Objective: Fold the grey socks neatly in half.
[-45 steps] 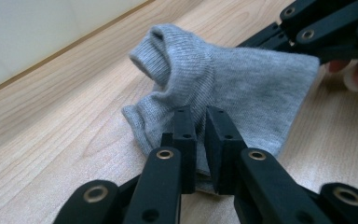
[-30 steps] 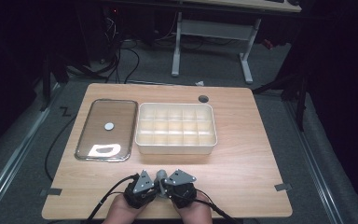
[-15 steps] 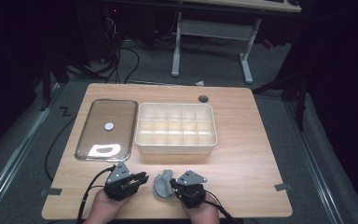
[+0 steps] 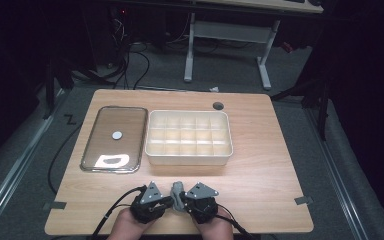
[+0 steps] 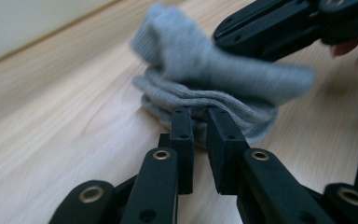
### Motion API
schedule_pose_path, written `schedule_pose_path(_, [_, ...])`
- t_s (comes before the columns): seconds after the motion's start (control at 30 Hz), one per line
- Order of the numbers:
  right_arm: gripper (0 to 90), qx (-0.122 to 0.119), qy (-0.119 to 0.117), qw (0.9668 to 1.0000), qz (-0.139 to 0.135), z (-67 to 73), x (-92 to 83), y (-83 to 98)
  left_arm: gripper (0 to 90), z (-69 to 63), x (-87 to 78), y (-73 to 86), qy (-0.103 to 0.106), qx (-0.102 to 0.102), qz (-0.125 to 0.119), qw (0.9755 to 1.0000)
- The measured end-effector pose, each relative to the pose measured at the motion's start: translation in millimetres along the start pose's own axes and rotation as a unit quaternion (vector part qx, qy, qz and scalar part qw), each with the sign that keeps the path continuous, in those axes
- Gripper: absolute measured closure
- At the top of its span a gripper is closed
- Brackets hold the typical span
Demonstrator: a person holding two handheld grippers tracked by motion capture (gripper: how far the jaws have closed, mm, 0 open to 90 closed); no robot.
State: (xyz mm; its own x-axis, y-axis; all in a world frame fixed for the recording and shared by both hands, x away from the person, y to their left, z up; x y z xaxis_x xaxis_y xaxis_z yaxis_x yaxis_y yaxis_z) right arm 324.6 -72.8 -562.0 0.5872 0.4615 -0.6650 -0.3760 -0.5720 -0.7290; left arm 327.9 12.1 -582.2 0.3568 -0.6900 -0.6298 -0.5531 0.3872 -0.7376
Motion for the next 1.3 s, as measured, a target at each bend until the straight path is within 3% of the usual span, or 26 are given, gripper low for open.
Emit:
schedule_pose_path(0.17, [87.6,0.004,0.009,0.9999,0.004,-8.4,-5.7,0.8,82.8,-5.4,9.3,-3.2,0.011,0.007,0.001,0.9999])
schedule_pose_path(0.47, [90.0,0.0,-0.004,1.0,0.008,2.4,2.1,14.6,80.5,-5.1,6.0,3.5,0.01,0.019,0.015,0.9997])
schedule_pose_path(0.63, [90.0,-0.004,-0.002,1.0,-0.003,2.9,6.1,15.4,77.3,7.4,-14.8,-6.2,0.011,0.001,-0.036,0.9993])
schedule_pose_path(0.73, [90.0,-0.002,0.004,0.9999,-0.011,4.5,8.0,14.8,83.0,-0.5,-26.9,-29.7,0.032,-0.008,-0.085,0.9959])
schedule_pose_path(0.8, [90.0,-0.001,0.006,0.9999,-0.014,4.8,8.1,14.8,85.4,-5.1,-26.4,-35.2,0.037,-0.004,-0.09,0.9953])
schedule_pose_path(0.93, [90.0,0.0,0.01,0.9998,-0.02,5.6,7.8,15.7,85.9,-19.3,-9.3,-50.1,0.058,-0.004,-0.094,0.9939])
schedule_pose_path(1.0, [90.0,-0.001,0.009,0.9997,-0.022,5.8,7.7,15.9,86.0,-14.8,3.6,-48.6,0.056,-0.011,-0.082,0.995])
schedule_pose_path(1.03, [90.0,0.0,0.008,0.9997,-0.022,6.0,7.2,16.3,87.2,-4.0,13.7,-41.7,0.039,-0.017,-0.072,0.9965])
schedule_pose_path(1.1, [90.0,-0.004,0.008,0.9996,-0.025,6.4,6.3,16.9,90.0,6.6,22.4,-33.0,0.033,-0.025,-0.058,0.9975])
schedule_pose_path(1.2, [90.0,-0.004,0.008,0.9997,-0.024,5.7,3.6,16.6,90.0,10.0,23.8,-31.1,0.041,-0.032,-0.064,0.9965])
schedule_pose_path(1.3, [89.0,-0.009,0.002,0.9992,-0.039,9.2,-12.0,9.5,90.0,8.6,24.3,-30.6,0.025,-0.016,-0.07,0.9971])
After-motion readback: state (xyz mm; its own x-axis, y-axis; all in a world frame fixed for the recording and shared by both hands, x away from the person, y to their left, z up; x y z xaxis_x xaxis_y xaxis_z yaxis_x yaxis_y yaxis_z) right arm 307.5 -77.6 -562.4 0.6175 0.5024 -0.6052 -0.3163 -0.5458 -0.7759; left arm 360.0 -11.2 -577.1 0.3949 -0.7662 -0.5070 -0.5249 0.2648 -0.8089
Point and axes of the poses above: each handheld gripper's, and its own axes: x roughly forward along the jaws, y roughly out of its underside, z roughly to its left, the point moved 9 cm from there along x, roughly forward along the jaws, and after that the axes turned 11 degrees about -x, right-handed, at the moved point
